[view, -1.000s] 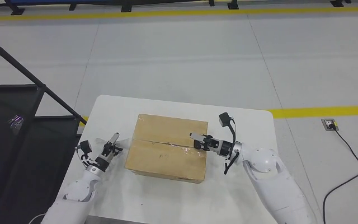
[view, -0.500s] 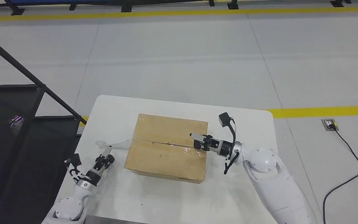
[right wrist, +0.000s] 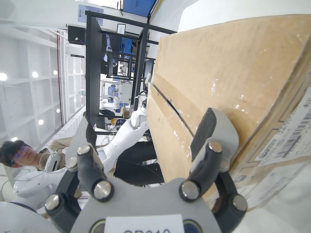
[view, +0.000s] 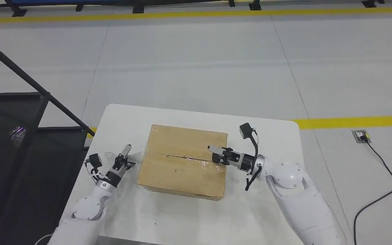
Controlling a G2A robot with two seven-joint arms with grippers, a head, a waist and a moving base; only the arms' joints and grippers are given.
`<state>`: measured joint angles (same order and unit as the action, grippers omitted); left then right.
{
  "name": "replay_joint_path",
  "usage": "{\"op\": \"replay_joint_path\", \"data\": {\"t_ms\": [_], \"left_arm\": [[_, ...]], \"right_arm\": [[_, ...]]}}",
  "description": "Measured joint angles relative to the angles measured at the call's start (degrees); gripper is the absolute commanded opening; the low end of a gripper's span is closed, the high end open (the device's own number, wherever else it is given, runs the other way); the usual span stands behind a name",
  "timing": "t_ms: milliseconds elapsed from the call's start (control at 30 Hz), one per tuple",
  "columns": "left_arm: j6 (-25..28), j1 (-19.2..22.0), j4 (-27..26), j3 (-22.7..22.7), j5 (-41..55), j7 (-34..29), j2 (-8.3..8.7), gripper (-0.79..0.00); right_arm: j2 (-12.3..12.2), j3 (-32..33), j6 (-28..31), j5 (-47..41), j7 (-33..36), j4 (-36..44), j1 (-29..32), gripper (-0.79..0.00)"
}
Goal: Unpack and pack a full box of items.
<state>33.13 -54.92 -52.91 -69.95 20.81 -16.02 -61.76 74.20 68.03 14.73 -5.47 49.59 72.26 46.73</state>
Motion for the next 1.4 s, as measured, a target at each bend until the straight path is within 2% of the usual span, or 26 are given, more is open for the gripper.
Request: {"op": "replay_joint_path", "data": {"t_ms": [167,300,500,700,1000,1400], "left_arm": [[4.5,-1.8,-2.3,-2.9,-1.6,2.5,0.42,0.000],[6.6,-5.8,-9.2,-6.8,-6.7,7.4,1.22,0.000],[4.4,-13.1,-23.4,-12.0,-18.0,15.7,1.97,0.000],[1.0,-18.2,-34.0,-14.5,-26.5,19.5,2.00,0.000],[-6.0,-17.6,-40.8,-13.6,-29.5,18.4,1.35,0.000],[-7.8,-17.2,-46.2,-10.0,-39.6,17.8,0.47,0.000]], "right_arm": [[0.0,0.0,0.0,0.0,0.0,0.0,0.0,0.000],[0.0,0.0,0.0,0.0,0.0,0.0,0.0,0.000],[0.0,0.0,0.0,0.0,0.0,0.0,0.0,0.000],[0.0,0.1,0.4,0.0,-1.3,1.4,1.0,0.000],[-0.6,1.0,0.5,0.7,-2.4,5.0,3.6,0.000],[-1.6,3.6,2.5,0.5,-3.4,9.4,7.6,0.000]]}}
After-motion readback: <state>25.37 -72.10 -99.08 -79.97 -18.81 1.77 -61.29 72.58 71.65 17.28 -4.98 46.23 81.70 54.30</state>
